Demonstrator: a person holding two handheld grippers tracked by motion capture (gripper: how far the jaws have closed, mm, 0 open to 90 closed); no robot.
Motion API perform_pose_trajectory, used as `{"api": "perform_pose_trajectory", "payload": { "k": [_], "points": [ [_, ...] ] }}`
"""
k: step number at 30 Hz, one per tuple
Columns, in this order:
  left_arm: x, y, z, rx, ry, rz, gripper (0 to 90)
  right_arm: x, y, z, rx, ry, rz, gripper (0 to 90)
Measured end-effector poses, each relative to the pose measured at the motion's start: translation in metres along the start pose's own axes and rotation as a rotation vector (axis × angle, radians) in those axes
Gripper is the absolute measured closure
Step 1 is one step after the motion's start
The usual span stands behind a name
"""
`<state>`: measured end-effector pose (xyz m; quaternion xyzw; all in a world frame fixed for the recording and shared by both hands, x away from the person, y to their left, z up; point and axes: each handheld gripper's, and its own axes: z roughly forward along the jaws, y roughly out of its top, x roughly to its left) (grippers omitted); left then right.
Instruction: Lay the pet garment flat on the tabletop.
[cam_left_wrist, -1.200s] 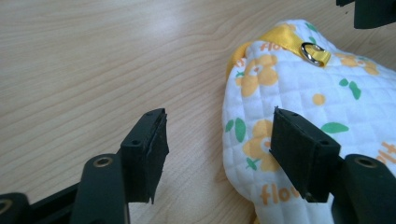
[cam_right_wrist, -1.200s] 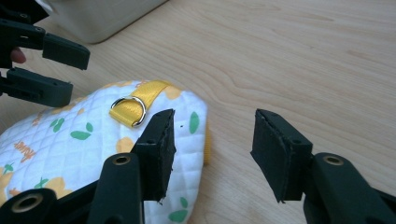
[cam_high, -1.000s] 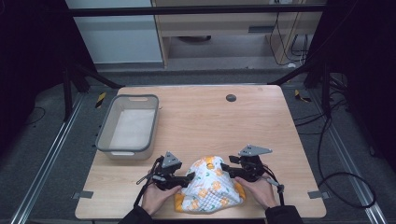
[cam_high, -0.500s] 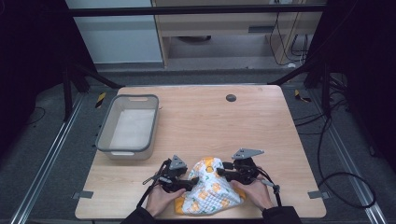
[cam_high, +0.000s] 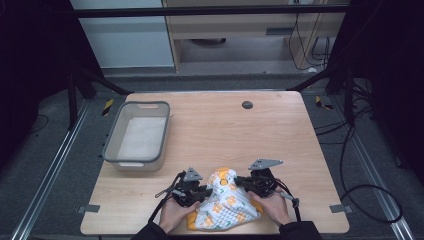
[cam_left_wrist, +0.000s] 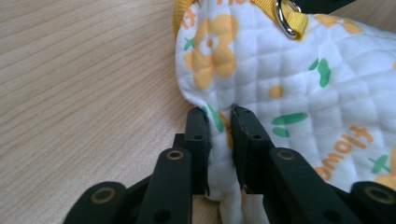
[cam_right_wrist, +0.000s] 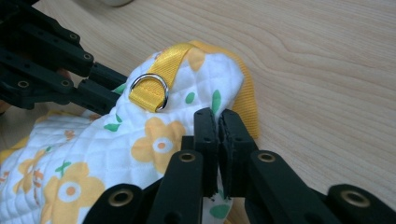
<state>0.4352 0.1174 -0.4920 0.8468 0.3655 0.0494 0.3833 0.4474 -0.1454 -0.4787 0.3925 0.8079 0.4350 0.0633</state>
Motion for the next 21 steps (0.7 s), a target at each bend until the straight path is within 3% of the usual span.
{"api": "perform_pose_trajectory", "payload": {
  "k": [2,8,18,21],
  "points": [
    [0.000,0.000,-0.002,-0.005,0.000,0.000,80.2,-0.001,0.001,-0.004,-0.020,0.001,0.000,88.7],
    [0.003,0.011,-0.030,-0.107,0.014,-0.006,81.3,-0.002,0.005,-0.021,-0.090,-0.009,0.000,88.8],
    [-0.001,0.030,-0.060,-0.203,0.023,0.029,81.3,0.006,0.019,-0.040,-0.176,-0.020,-0.030,88.8],
    [-0.003,0.042,-0.070,-0.239,0.042,0.045,81.3,0.012,0.030,-0.052,-0.234,-0.039,-0.054,88.8]
  ]
}}
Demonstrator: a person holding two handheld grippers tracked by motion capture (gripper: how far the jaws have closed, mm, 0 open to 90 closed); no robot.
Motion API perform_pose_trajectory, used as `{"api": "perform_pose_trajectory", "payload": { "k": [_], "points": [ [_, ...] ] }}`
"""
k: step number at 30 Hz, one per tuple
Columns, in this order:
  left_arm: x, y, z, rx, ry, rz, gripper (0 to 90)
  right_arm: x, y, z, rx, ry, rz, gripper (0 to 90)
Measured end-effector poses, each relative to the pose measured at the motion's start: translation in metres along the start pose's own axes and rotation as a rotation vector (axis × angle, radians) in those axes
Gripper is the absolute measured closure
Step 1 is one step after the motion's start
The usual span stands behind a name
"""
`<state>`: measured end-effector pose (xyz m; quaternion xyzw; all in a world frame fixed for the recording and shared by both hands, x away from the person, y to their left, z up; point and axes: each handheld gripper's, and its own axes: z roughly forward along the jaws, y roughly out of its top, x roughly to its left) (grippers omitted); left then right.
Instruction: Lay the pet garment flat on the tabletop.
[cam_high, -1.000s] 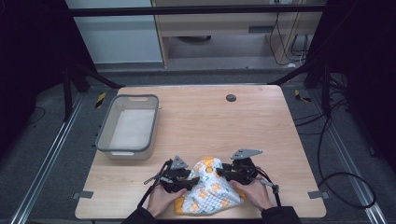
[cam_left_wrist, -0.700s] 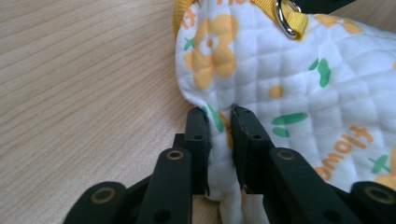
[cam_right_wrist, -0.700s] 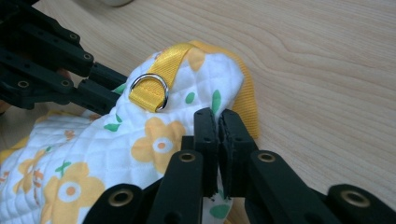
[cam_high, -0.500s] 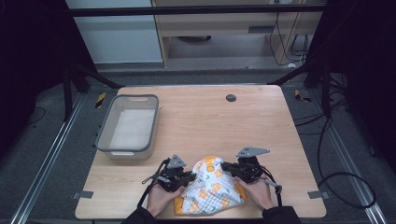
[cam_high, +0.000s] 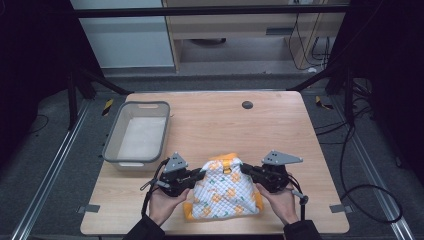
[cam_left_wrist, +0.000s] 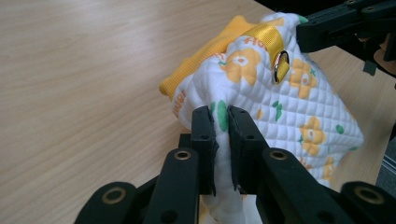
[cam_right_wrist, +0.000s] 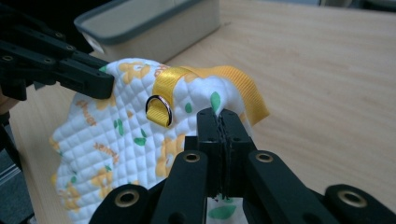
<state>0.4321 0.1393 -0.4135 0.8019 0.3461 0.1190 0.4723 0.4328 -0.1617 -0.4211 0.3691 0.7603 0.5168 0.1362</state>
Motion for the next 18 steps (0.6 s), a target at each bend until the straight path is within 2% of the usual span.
{"api": "perform_pose_trajectory", "payload": {
  "k": [1,2,5,11,14,16,18],
  "points": [
    [0.000,0.000,0.000,0.000,0.000,0.000,81.3,0.000,0.000,0.000,0.000,0.000,0.000,88.8],
    [-0.002,0.009,-0.004,-0.027,0.013,0.013,81.3,0.002,0.008,-0.004,-0.040,-0.016,-0.017,88.8],
    [-0.003,0.024,-0.009,-0.079,0.039,0.030,81.2,0.003,0.020,-0.007,-0.100,-0.051,-0.035,88.8],
    [0.000,0.050,-0.012,-0.136,0.081,0.033,81.1,0.000,0.040,-0.004,-0.178,-0.109,-0.027,88.8],
    [0.001,0.056,-0.012,-0.155,0.102,0.042,81.1,-0.003,0.046,-0.002,-0.208,-0.122,-0.023,88.7],
    [0.006,0.067,-0.006,-0.180,0.153,0.054,80.9,-0.006,0.051,0.002,-0.229,-0.139,-0.023,88.7],
    [0.015,0.076,0.003,-0.195,0.197,0.034,80.1,-0.011,0.058,0.011,-0.243,-0.178,-0.025,88.5]
  ]
}}
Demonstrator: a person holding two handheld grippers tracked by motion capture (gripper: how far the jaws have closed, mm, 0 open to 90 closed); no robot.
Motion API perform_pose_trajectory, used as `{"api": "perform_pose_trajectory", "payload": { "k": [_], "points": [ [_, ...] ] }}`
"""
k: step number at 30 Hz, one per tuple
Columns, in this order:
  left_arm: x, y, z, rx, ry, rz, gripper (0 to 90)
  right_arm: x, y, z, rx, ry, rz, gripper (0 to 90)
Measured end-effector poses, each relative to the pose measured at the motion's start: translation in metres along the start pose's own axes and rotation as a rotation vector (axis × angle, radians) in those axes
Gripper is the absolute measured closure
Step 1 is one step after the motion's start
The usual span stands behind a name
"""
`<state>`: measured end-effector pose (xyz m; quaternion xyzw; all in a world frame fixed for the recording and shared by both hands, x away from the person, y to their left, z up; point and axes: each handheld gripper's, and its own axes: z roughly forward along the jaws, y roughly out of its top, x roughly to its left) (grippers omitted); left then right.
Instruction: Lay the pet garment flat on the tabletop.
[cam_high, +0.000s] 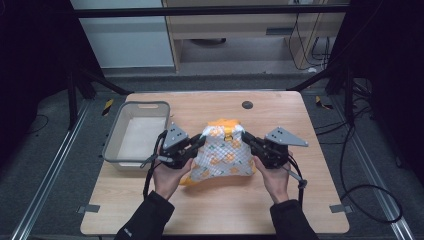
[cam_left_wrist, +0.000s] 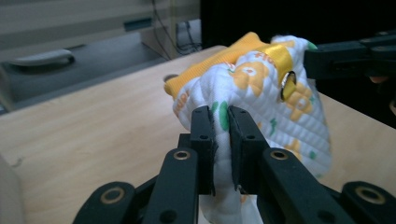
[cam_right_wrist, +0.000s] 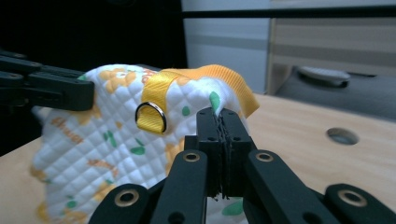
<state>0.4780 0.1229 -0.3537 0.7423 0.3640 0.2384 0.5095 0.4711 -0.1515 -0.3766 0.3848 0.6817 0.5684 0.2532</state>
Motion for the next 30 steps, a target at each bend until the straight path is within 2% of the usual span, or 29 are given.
{"api": "perform_pose_trajectory", "payload": {
  "k": [2,5,6,8,10,12,15,16,17,19,23,27,30],
  "points": [
    [0.008,0.004,0.018,0.004,0.051,-0.035,75.9,-0.006,0.003,0.017,0.012,-0.057,-0.010,86.0],
    [0.022,0.002,0.037,0.035,0.093,-0.104,56.1,-0.016,0.002,0.042,0.078,-0.178,-0.047,74.9],
    [0.025,0.001,0.038,0.046,0.103,-0.116,51.1,-0.019,0.001,0.046,0.110,-0.190,-0.045,74.0],
    [0.029,-0.005,0.035,0.051,0.114,-0.101,43.2,-0.022,-0.001,0.046,0.136,-0.180,-0.051,69.5],
    [0.033,-0.013,0.028,0.058,0.126,-0.083,39.3,-0.024,-0.004,0.039,0.154,-0.172,-0.083,66.0],
    [0.037,-0.021,0.020,0.073,0.110,-0.105,36.0,-0.026,-0.008,0.030,0.169,-0.157,-0.090,63.2],
    [0.040,-0.029,0.011,0.072,0.099,-0.113,34.0,-0.028,-0.011,0.012,0.174,-0.136,-0.095,59.4],
    [0.042,-0.037,0.003,0.091,0.100,-0.100,33.6,-0.028,-0.012,0.006,0.173,-0.129,-0.098,58.3],
    [0.042,-0.037,0.003,0.091,0.100,-0.100,33.0,-0.028,-0.012,0.006,0.173,-0.129,-0.098,58.3],
    [0.045,-0.048,-0.008,0.112,0.099,-0.098,32.2,-0.031,-0.016,-0.009,0.179,-0.109,-0.098,53.9],
    [0.044,-0.060,-0.017,0.128,0.095,-0.080,30.9,-0.031,-0.023,-0.022,0.190,-0.087,-0.096,49.5],
    [0.038,-0.085,-0.032,0.174,0.075,-0.029,29.8,-0.030,-0.039,-0.040,0.211,-0.061,-0.102,43.3],
    [0.033,-0.105,-0.037,0.199,0.057,-0.010,29.6,-0.030,-0.054,-0.046,0.228,-0.043,-0.091,42.3]
  ]
}}
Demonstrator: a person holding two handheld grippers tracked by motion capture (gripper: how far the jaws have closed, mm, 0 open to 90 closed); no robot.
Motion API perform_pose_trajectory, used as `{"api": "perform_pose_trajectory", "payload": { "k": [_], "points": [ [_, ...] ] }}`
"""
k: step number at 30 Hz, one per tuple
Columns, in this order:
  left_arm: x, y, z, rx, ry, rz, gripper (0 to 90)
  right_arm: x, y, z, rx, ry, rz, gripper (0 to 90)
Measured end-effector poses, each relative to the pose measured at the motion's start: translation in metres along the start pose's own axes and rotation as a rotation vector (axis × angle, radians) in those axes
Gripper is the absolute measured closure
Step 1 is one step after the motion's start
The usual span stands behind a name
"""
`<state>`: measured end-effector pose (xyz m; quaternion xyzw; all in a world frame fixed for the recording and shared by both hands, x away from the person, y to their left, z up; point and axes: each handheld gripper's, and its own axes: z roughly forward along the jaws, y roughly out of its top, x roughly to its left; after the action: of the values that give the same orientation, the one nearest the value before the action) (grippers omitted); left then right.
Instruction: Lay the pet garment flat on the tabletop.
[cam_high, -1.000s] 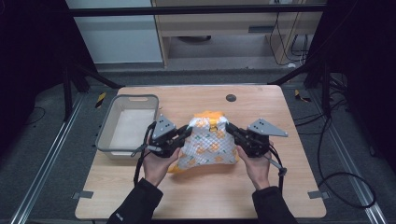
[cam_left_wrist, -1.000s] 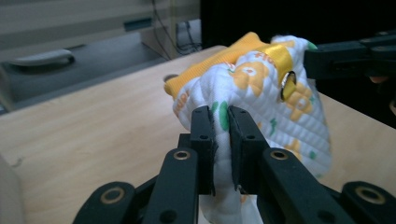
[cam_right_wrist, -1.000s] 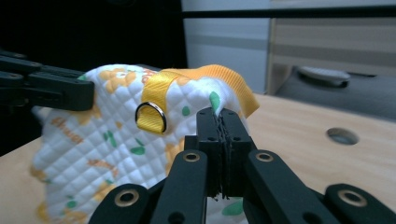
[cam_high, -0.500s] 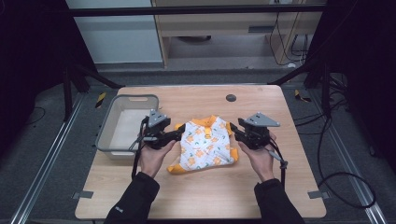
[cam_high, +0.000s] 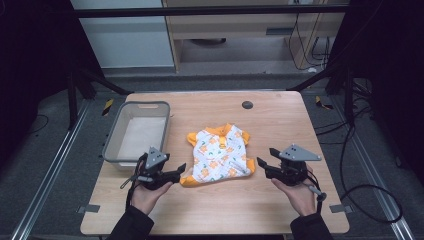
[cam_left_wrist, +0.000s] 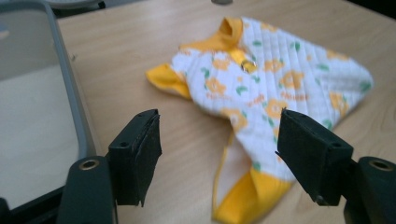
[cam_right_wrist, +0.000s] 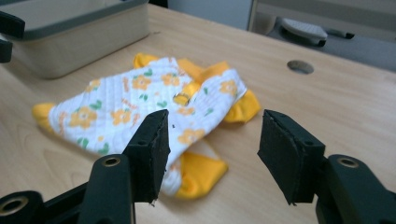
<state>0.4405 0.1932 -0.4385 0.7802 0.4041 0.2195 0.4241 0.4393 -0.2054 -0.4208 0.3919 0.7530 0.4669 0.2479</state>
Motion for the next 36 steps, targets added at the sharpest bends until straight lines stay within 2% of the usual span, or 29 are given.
{"api": "perform_pose_trajectory", "payload": {
  "k": [1,2,3,4,5,8,12,16,18,20,24,27,28,32,34,36],
  "points": [
    [0.000,0.000,0.000,0.000,0.000,0.000,29.7,0.000,0.000,0.000,0.000,0.000,0.000,42.3],
    [-0.002,-0.012,0.001,0.014,-0.008,0.004,29.7,0.000,-0.012,0.002,0.026,0.004,-0.003,42.4],
    [-0.002,-0.012,0.001,0.014,-0.008,0.004,29.9,0.000,-0.012,0.002,0.026,0.004,-0.003,42.4],
    [-0.003,-0.019,0.005,0.032,-0.002,0.022,30.2,0.000,-0.021,0.007,0.070,0.009,-0.008,43.1],
    [-0.004,-0.020,0.007,0.045,-0.001,0.033,30.2,-0.001,-0.025,0.009,0.086,0.007,-0.009,43.4],
    [-0.006,-0.025,0.011,0.051,-0.013,0.040,30.1,-0.002,-0.032,0.014,0.096,0.013,0.011,44.4],
    [-0.011,-0.031,0.017,0.076,-0.025,0.067,30.9,0.001,-0.042,0.021,0.123,0.025,0.001,46.8],
    [-0.017,-0.034,0.024,0.100,-0.048,0.095,33.6,0.004,-0.046,0.035,0.158,0.036,-0.033,49.4],
    [-0.020,-0.034,0.028,0.111,-0.054,0.112,36.8,0.007,-0.047,0.042,0.163,0.052,-0.029,50.7],
    [-0.023,-0.035,0.031,0.127,-0.057,0.123,38.7,0.012,-0.048,0.050,0.174,0.069,-0.052,50.9],
    [-0.026,-0.034,0.037,0.148,-0.073,0.106,46.1,0.023,-0.049,0.061,0.204,0.092,-0.105,50.6],
    [-0.027,-0.034,0.040,0.175,-0.067,0.109,51.9,0.025,-0.049,0.064,0.207,0.088,-0.116,52.5],
    [-0.028,-0.034,0.043,0.197,-0.068,0.114,54.9,0.025,-0.049,0.065,0.209,0.084,-0.116,55.3],
    [-0.029,-0.033,0.044,0.221,-0.083,0.113,64.6,0.024,-0.050,0.066,0.223,0.064,-0.123,63.9],
    [-0.029,-0.033,0.044,0.222,-0.088,0.116,71.8,0.024,-0.050,0.066,0.244,0.046,-0.134,70.5],
    [-0.030,-0.031,0.042,0.224,-0.104,0.108,80.4,0.024,-0.050,0.065,0.253,0.049,-0.128,76.7]
  ]
}}
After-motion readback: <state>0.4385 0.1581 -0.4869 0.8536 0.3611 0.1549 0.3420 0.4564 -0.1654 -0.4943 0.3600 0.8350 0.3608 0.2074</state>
